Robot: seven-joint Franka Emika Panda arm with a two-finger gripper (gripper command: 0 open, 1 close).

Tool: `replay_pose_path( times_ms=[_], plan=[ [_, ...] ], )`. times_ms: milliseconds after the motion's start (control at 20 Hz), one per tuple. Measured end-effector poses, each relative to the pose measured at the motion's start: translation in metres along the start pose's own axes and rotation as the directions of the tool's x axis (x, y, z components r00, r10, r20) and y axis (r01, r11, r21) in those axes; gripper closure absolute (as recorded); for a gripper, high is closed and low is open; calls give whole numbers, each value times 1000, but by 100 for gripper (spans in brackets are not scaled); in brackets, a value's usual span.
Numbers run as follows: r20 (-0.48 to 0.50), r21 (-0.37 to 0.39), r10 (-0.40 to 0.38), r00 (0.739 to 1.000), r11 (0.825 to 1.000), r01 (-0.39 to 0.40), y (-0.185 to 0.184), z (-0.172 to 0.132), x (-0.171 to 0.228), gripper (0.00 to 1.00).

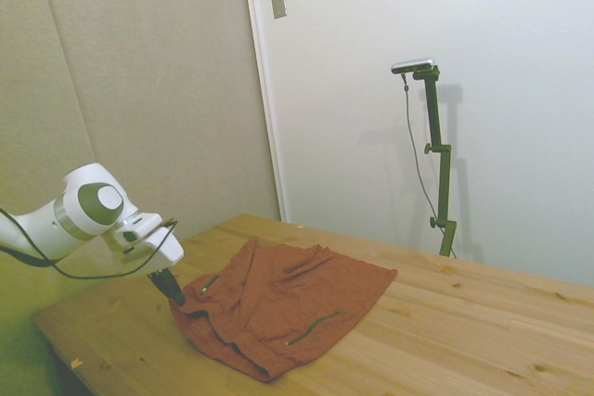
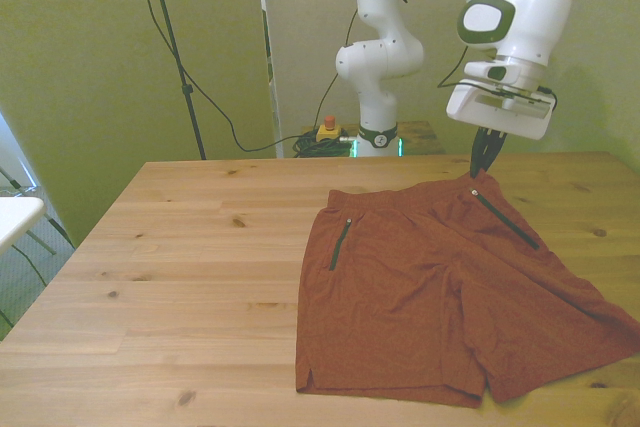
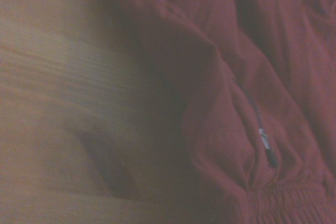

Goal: Fold the shorts

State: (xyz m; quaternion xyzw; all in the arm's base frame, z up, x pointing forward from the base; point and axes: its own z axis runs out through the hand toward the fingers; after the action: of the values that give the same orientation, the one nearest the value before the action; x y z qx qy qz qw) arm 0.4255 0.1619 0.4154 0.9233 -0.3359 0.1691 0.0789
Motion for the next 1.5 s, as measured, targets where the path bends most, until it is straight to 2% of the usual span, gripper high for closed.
replay_pose_path(
  times_ms=[200,400,500,700,750,950,1100,1250,1500],
  plan=[
    [91,85,95,991,991,-103,40,-25,56,100],
    [178,120,178,968,972,-201,102,-28,112,100],
    [198,102,238,951,960,-261,139,-16,138,100],
    [258,40,353,899,926,-375,217,35,177,100],
    [282,35,372,884,917,-397,232,51,184,0],
    [373,6,421,827,890,-456,270,115,199,0],
    [399,-15,435,807,883,-469,279,140,208,0],
    [402,-21,432,807,886,-463,279,151,212,0],
    [398,-16,426,812,888,-459,279,150,216,0]
  ],
)
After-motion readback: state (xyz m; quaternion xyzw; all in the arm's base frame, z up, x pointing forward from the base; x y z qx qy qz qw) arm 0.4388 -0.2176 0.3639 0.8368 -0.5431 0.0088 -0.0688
